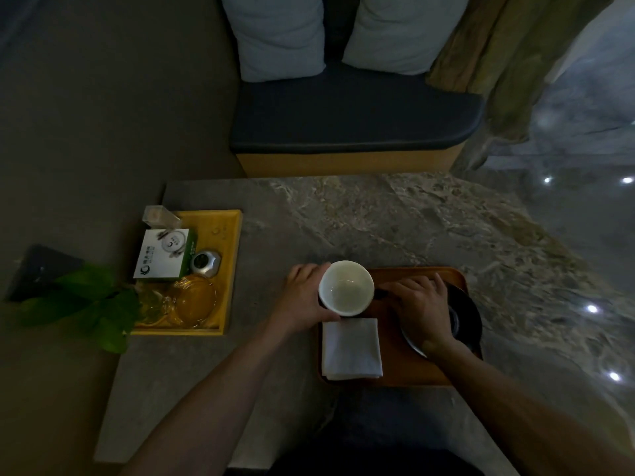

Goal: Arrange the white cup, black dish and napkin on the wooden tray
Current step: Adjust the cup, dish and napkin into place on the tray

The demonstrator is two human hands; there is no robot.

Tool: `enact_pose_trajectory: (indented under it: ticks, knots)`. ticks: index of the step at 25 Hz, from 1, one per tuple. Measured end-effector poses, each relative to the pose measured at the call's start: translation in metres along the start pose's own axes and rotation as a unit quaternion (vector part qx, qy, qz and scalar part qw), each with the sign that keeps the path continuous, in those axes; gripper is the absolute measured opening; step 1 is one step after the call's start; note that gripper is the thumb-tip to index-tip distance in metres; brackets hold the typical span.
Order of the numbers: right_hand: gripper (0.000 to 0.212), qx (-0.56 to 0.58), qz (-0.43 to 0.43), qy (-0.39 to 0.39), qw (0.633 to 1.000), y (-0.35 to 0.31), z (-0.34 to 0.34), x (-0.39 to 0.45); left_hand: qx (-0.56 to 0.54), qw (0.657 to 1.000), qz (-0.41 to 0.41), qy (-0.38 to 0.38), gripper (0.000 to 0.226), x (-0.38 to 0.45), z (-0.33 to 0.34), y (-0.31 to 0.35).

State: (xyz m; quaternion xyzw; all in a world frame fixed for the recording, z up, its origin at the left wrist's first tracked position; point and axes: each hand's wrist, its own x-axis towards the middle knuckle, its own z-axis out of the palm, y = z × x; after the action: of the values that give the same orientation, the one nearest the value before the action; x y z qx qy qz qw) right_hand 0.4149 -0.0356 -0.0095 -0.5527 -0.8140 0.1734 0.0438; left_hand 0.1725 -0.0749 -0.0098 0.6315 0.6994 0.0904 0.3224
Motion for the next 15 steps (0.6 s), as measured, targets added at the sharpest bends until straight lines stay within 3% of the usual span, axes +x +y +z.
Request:
enact_pose_trajectory:
  ticks: [15]
  knots:
    - [0.024,0.010,-0.029,-0.015,0.999,0.006,-0.013,0.010,-0.011,0.998,-0.017,0.052,0.102,-0.009,0.018,0.008]
